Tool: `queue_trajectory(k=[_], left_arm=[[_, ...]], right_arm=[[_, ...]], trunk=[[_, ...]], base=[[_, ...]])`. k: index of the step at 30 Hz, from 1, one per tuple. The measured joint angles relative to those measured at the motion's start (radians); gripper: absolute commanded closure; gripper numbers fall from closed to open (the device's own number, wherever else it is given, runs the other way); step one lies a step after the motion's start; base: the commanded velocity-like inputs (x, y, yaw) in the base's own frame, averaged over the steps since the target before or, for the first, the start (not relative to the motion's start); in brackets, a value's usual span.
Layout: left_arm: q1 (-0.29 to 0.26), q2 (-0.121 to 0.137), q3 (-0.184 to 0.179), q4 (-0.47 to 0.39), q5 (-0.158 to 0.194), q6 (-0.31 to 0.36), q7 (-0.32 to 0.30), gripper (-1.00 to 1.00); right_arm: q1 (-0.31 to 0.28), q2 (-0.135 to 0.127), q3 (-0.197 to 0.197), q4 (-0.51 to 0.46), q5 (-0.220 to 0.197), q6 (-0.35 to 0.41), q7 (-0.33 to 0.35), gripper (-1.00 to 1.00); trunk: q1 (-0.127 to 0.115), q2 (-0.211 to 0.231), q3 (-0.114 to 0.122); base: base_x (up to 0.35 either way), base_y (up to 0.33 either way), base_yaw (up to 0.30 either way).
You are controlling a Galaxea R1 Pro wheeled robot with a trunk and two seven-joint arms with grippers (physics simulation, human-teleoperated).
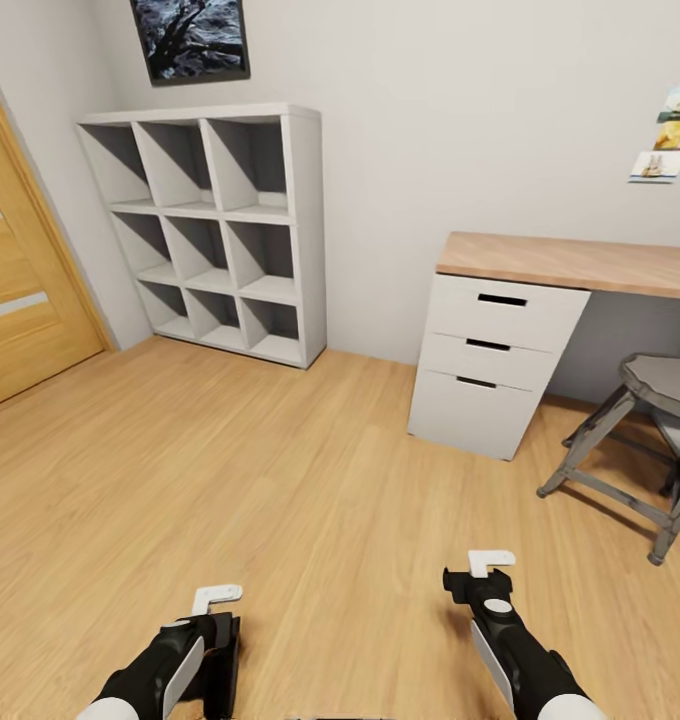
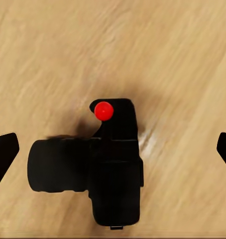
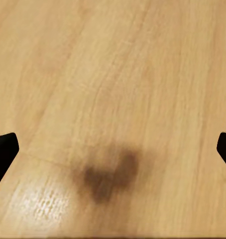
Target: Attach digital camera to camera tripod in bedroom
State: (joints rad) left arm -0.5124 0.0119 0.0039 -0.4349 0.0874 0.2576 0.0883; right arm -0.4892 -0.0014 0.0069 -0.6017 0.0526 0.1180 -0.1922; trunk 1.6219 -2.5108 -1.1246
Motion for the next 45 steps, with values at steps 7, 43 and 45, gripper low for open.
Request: queue_trajectory(k=[7,43,45], left_arm=[[0.000,0.000,0.000,0.000,0.000,0.002,0.000,-1.00],[0.000,-0.002,0.001,0.012,0.000,0.002,0.000,-1.00],[0.000,-0.002,0.001,0.012,0.000,0.002,0.000,-1.00]], right_arm=[[0.000,-0.001,0.000,-0.001,0.000,0.000,0.000,-1.00],[0.000,-0.004,0.000,-0.001,0.000,-0.005,-0.001,-1.00],[0.000,-0.005,-0.001,-0.001,0.000,-0.006,-0.001,-1.00]], trunk=[[0.003,-0.002,-0.027],[0.019,-0.010,-0.166],[0.020,-0.011,-0.174]], base=[[0.000,0.000,0.000],[0.000,0.000,0.000],[0.000,0.000,0.000]])
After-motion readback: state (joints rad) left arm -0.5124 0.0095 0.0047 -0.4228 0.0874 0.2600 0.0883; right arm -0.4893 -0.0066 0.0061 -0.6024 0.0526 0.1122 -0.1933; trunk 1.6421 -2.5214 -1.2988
